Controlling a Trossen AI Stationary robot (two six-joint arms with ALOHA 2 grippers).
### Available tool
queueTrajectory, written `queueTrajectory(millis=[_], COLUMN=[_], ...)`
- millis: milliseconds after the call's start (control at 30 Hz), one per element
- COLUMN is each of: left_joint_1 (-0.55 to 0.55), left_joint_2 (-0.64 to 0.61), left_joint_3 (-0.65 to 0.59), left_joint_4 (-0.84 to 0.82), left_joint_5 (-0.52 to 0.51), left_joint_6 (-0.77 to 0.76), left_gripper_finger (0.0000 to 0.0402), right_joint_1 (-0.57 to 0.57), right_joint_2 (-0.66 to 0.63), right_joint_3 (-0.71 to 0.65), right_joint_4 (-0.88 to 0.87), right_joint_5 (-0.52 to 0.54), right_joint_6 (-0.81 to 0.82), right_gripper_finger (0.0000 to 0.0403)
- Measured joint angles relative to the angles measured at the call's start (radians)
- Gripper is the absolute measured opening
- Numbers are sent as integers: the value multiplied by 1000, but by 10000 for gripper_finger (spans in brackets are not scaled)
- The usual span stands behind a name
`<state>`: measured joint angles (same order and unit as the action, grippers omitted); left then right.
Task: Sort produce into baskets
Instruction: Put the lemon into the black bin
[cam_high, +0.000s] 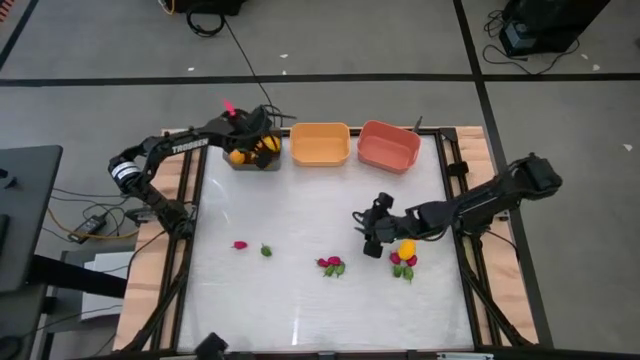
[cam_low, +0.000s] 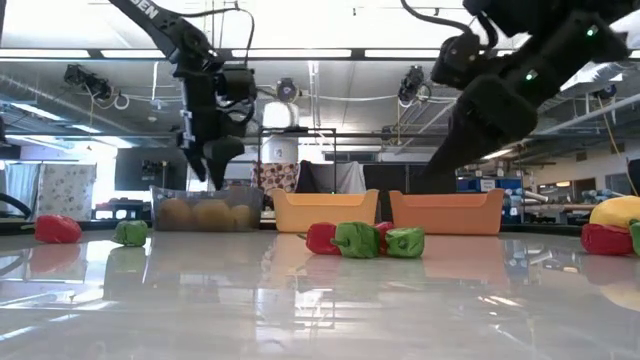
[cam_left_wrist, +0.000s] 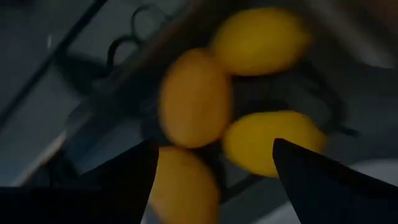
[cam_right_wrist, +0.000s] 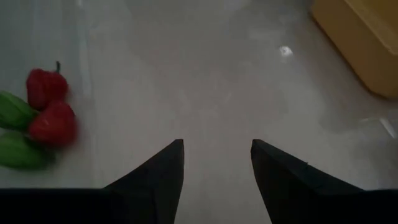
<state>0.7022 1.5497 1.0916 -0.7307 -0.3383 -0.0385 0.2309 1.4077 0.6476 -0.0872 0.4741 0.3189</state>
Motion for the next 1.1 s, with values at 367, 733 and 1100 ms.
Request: queueTrajectory(millis=[367,733,1100], left_joint_1=[-268,-508,-639], left_joint_2=[0,0,0], left_joint_3=[0,0,0], left_joint_4=[69,366,413], left_joint_5=[1,219,143], left_joint_6=[61,32,10], left_gripper_finger=[319,319,319], right_joint_1=[2,32,103], right_joint_2=[-243,-324,-301], right_joint_3=[0,0,0], right_joint_4=[-353,-802,-824], right_joint_5=[-82,-278,-438], right_joint_6=[188,539,315], right_gripper_finger=[244,282,284])
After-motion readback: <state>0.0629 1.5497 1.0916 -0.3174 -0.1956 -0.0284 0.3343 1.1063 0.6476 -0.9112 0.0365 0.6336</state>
